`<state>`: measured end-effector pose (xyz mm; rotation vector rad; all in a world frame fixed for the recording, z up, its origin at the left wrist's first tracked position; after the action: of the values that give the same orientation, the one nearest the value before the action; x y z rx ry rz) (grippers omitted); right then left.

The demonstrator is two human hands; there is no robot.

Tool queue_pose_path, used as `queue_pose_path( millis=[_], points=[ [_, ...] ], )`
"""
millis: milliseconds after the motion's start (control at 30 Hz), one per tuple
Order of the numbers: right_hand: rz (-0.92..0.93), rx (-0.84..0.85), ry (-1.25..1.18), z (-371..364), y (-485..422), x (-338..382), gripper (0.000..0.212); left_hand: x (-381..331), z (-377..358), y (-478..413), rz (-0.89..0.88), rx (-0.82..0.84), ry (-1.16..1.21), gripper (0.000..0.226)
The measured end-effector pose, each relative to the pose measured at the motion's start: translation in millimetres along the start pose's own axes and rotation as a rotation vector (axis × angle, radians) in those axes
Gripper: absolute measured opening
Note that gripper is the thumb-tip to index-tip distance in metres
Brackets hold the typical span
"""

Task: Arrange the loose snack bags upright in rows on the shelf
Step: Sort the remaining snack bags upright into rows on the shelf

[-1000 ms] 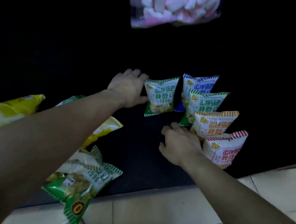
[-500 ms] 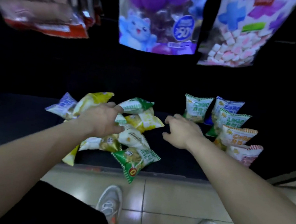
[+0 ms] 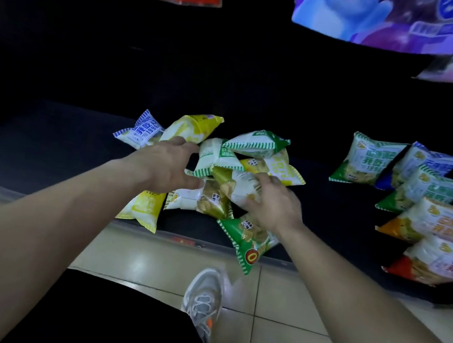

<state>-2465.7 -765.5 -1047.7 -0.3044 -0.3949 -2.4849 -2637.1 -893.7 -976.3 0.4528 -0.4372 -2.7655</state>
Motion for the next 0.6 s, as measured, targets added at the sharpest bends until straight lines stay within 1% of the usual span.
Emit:
queue_pose_path(
  millis=[67,133,167,233,367,467,533,600],
  points=[
    [-0.024,-0.038,-0.045,14,-10,-5,0.061,1,-2,-5,0.0,0.011,0.005,0.086],
    [-0.071,-0.036,-0.103,32,-18,-12,0.065,-1,-2,-10,0.0,0.021,0.008,0.085],
    [-0.091,-0.031,-0.143,43,-20,-16,0.063,-4,0,-12,-0.002,0.017,0.012,0.084],
    [-0.107,-0.031,-0.227,70,-21,-25,0.052,-12,5,-17,-0.017,-0.007,0.028,0.084],
    [-0.059,-0.024,-0.332,133,-6,-41,0.038,-40,23,-29,-0.082,-0.104,0.095,0.084],
    [-0.044,-0.005,-0.37,174,15,-57,0.036,-73,42,-33,-0.137,-0.207,0.136,0.084],
    [-0.043,0.001,-0.412,191,31,-73,0.034,-99,54,-34,-0.192,-0.263,0.191,0.084],
    [-0.055,0.002,-0.497,197,50,-93,0.029,-125,60,-35,-0.252,-0.287,0.256,0.087]
  ],
)
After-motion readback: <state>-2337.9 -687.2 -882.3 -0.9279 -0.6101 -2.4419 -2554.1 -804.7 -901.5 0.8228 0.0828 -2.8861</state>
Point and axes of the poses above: each hand's wrist, its own y-axis away from the middle knuckle, its own z-axis out of the back of the hand, x = y × z, the point moved 9 cm from there along -y, towards the middle knuckle, and after that the axes turned 11 degrees about -z, right-handed, at the moved point
